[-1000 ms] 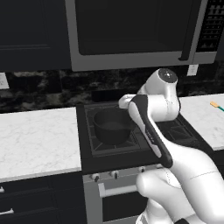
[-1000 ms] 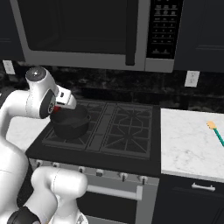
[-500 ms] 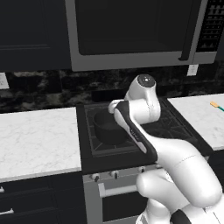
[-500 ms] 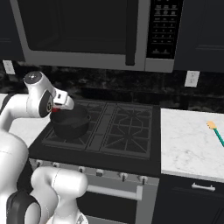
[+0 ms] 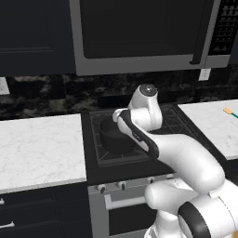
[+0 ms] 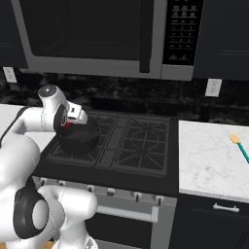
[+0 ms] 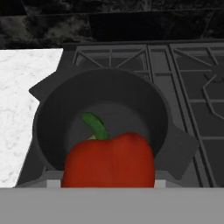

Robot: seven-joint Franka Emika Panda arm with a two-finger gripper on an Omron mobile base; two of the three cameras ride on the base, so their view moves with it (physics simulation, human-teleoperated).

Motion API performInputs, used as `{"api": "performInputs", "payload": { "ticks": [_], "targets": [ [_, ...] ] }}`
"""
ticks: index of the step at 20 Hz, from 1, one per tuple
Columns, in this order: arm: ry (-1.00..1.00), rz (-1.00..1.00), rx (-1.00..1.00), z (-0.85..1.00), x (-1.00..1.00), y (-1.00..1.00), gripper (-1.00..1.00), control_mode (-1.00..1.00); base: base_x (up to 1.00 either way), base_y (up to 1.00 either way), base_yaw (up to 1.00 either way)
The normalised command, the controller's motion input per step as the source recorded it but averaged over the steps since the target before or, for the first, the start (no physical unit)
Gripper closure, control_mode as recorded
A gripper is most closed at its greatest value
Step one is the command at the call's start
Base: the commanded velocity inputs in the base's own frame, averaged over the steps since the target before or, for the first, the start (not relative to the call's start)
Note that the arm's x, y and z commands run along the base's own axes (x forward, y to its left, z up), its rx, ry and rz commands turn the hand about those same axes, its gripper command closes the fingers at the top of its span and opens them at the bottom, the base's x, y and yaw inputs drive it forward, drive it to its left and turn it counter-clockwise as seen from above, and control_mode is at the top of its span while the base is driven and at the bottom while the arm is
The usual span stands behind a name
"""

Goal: Put the lime and bell pepper in the pot. Retrieve the spatula and lightly stir the vegetables in the pot.

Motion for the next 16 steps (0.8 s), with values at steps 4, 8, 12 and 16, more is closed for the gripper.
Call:
{"api": "performInputs", "payload": {
  "ticks": [4,8,12,16],
  "targets": [
    [0.08,0.0,0.0,-0.19,0.43,0.01,1.0,-1.0,0.0,0.0,0.0],
    [0.05,0.0,-0.01,-0.3,0.32,0.01,1.0,-1.0,0.0,0.0,0.0],
    [0.06,0.0,-0.03,-0.4,0.33,0.14,1.0,-1.0,0.0,0.0,0.0],
    [0.03,0.0,-0.05,-0.44,0.3,0.23,1.0,-1.0,0.0,0.0,0.0]
  ]
}}
